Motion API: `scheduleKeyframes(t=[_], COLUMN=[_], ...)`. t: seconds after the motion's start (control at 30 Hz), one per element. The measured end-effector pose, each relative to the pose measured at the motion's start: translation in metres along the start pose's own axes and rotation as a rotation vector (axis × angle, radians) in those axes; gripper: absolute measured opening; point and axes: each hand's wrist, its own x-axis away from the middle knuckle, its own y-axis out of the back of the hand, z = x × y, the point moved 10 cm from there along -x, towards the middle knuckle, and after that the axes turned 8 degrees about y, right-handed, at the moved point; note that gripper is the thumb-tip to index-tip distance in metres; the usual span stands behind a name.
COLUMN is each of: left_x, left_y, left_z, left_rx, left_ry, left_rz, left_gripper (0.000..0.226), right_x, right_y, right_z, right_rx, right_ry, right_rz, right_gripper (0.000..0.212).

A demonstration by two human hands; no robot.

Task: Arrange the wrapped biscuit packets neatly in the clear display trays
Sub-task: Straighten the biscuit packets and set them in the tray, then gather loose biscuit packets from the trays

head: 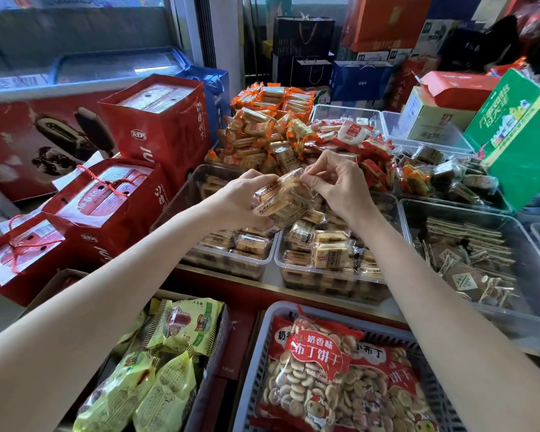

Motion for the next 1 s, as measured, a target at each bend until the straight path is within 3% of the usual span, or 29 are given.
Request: scheduleKeyframes(t=[0.17, 0.27, 0.43, 0.53, 0.63, 0.7, 0.8, 0.93, 1.0], left_x=[0.001, 0.002, -0.007, -0.014, -0.025, -0.031, -0.041, -0.053, -0.054], left_y=[-0.008, -0.010, -0.008, -0.011, -0.023, -0.034, -0.042, -0.036, -0.046], left_z=[0.004, 0.001, -0.007, -0.006, -0.014, -0.022, -0.026, 0.001, 0.020], left_rx=[-0.041, -0.095, -0.114, -0.153, -0.174, -0.218, -0.233, -0.165, -0.189], left_ry=[0.013, 0.005, 0.009, 0.024, 0.006, -0.017, -0.033, 0.071, 0.145], left_rz=[0.063, 0.072, 0.038, 0.026, 0.029, 0.028, -0.010, -0.122, -0.080], left_gripper=[0.085, 0.083, 0.083, 0.084, 0.083, 0.081, 0.071, 0.027, 0.025], right_x=[0.003, 0.001, 0.005, 0.017, 0.024, 0.025, 0.030, 0.036, 0.037], right_y=[-0.007, -0.010, -0.003, -0.014, -0.022, -0.022, -0.015, 0.014, 0.033], right_z=[-0.011, -0.009, -0.020, -0.029, -0.034, -0.044, -0.065, -0.111, -0.135], right_rx=[-0.093, 0.045, -0.093, -0.124, 0.155, 0.302, 0.323, 0.444, 0.525], right_ry=[-0.055, -0.010, -0.106, -0.194, -0.118, -0.103, -0.131, -0.261, -0.375], right_rz=[0.103, 0.186, 0.113, 0.337, 0.440, 0.394, 0.297, 0.081, -0.035], right_gripper=[0.014, 0.011, 0.005, 0.037, 0.074, 0.078, 0.069, 0.066, 0.065])
